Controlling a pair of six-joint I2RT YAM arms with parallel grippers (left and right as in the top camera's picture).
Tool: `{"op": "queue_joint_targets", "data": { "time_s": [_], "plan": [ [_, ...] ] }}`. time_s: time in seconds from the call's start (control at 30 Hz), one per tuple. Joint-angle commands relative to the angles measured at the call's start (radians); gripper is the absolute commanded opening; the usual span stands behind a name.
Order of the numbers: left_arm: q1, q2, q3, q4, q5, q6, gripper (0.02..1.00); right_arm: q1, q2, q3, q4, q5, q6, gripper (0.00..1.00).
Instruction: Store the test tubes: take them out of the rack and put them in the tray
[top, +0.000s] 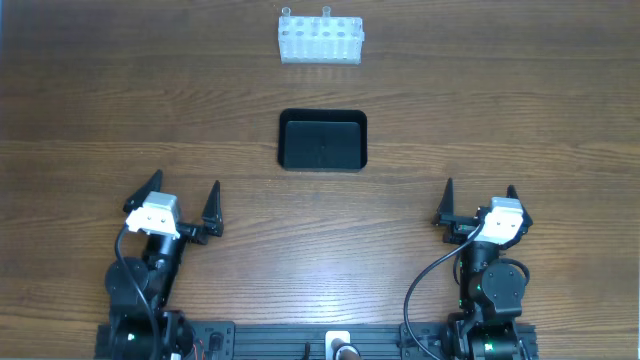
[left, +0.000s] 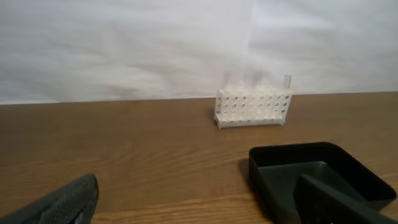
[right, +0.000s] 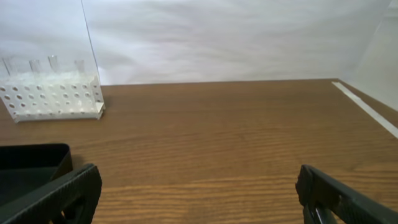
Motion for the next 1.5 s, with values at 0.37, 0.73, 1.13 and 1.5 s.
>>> {"op": "queue_joint_targets", "data": {
  "time_s": [0.37,0.73,1.13,1.5],
  "plan": [
    [-0.09,0.963,0.259,0.761,-0.08,0.007,0.998,0.006,0.004,-0.005,-0.004,0.006,0.0,0.993],
    [-0.241,1.551,0.912,0.512,-0.207,0.007,0.998,0.006,0.004,-0.005,-0.004,0.006,0.0,0.991],
    [-0.297,1.94,1.372,0.322,-0.279,-0.073,0.996,0.006,0.004,-0.005,-0.004,0.006,0.0,0.993],
    [-0.308,2.112,1.546,0.29,-0.348,-0.096,0.998,0.006,0.004,-0.005,-0.004,0.006,0.0,0.991]
  ]
}}
